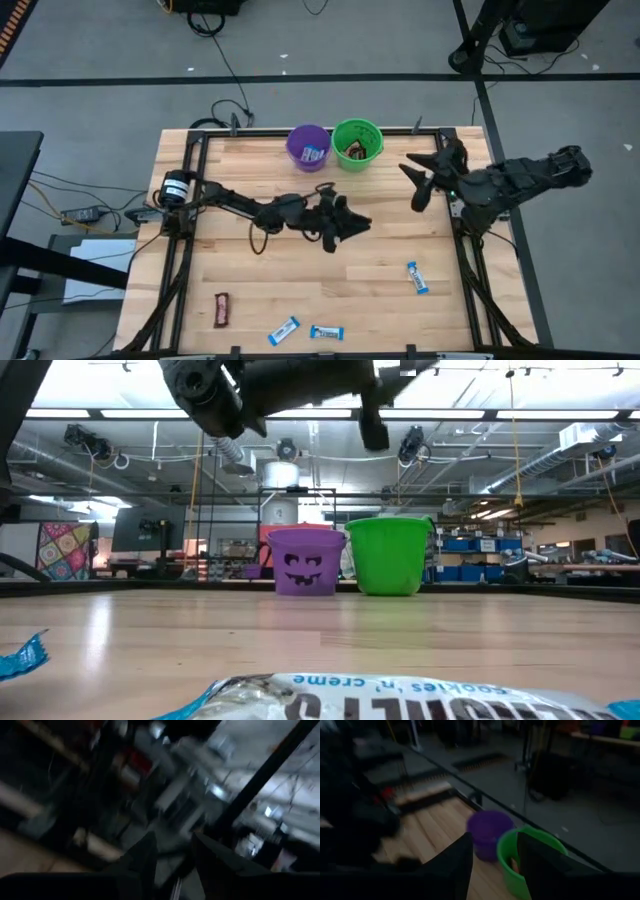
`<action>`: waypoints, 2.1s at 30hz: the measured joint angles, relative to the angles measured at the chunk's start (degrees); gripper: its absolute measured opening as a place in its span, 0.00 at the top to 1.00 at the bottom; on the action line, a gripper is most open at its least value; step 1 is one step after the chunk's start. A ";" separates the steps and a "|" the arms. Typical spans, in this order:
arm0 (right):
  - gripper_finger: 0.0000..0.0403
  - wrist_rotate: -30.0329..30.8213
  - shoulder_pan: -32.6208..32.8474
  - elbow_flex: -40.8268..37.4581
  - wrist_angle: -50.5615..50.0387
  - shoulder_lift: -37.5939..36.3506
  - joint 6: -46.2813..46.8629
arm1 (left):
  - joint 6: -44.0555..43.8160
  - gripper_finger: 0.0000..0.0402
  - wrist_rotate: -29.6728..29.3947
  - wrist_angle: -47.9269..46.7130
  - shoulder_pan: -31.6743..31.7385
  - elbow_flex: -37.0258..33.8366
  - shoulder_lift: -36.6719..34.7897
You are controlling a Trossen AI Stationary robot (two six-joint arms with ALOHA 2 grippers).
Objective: Sort candy by brand, put in halloween buckets
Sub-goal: Put the white chocolate bar into the purple bucket
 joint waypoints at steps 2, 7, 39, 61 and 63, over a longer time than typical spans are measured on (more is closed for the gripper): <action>0.59 -3.45 -3.56 -0.48 -1.08 0.13 -0.19 | 0.61 0.67 -1.28 4.47 -0.82 0.00 -0.42; 0.59 -14.16 -11.84 -5.97 2.33 0.09 -0.90 | 9.65 0.67 -1.89 1.77 -3.48 3.32 -5.19; 0.60 -34.77 12.98 -35.21 11.73 3.76 49.69 | 34.83 0.67 -16.56 -61.42 0.75 22.95 -28.00; 0.60 -41.55 30.13 -35.17 8.91 18.52 81.78 | 34.54 0.67 -16.36 -61.54 1.02 22.95 -27.99; 0.60 -42.07 31.26 -35.15 9.06 19.39 83.04 | 34.54 0.67 -16.36 -61.53 1.02 22.95 -27.98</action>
